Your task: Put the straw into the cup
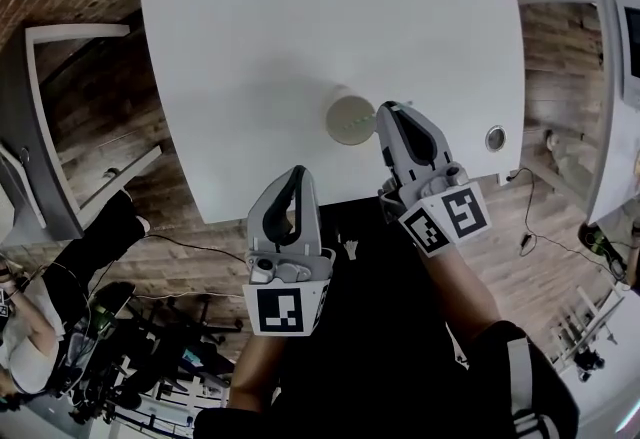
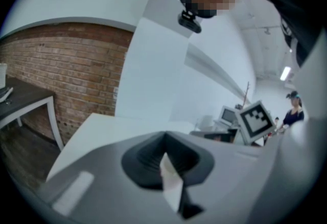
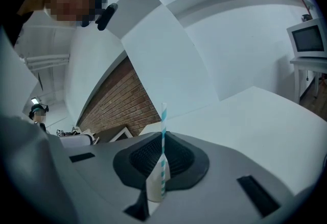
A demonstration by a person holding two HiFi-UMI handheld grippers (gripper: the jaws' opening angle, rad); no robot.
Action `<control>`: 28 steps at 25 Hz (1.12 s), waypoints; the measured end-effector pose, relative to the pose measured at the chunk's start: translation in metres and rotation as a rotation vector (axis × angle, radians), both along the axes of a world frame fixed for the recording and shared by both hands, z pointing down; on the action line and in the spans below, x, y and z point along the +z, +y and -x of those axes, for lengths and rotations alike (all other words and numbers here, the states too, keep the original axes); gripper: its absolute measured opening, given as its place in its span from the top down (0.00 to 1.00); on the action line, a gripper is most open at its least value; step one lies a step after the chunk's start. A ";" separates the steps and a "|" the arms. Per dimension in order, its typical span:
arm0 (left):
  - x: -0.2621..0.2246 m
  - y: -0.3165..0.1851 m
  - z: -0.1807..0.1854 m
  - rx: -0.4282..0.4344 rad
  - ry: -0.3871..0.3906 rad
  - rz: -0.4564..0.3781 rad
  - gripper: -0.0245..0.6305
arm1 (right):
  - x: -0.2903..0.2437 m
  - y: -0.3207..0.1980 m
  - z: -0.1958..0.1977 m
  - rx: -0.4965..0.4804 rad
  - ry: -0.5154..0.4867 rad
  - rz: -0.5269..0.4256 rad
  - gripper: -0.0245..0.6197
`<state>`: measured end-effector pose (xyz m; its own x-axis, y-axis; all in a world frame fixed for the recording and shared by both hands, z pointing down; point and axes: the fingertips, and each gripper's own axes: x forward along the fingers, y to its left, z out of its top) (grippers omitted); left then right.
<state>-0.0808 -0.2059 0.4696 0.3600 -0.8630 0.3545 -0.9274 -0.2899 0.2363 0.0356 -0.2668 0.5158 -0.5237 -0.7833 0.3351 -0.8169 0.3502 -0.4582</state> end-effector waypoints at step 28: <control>0.020 -0.005 -0.011 -0.005 0.021 0.038 0.96 | 0.037 -0.006 0.005 -0.065 0.045 0.075 0.94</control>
<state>-0.0694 -0.2110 0.4895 0.3633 -0.8510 0.3793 -0.9237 -0.2757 0.2661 0.0305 -0.2727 0.5527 -0.5558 -0.7200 0.4155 -0.8138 0.3692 -0.4488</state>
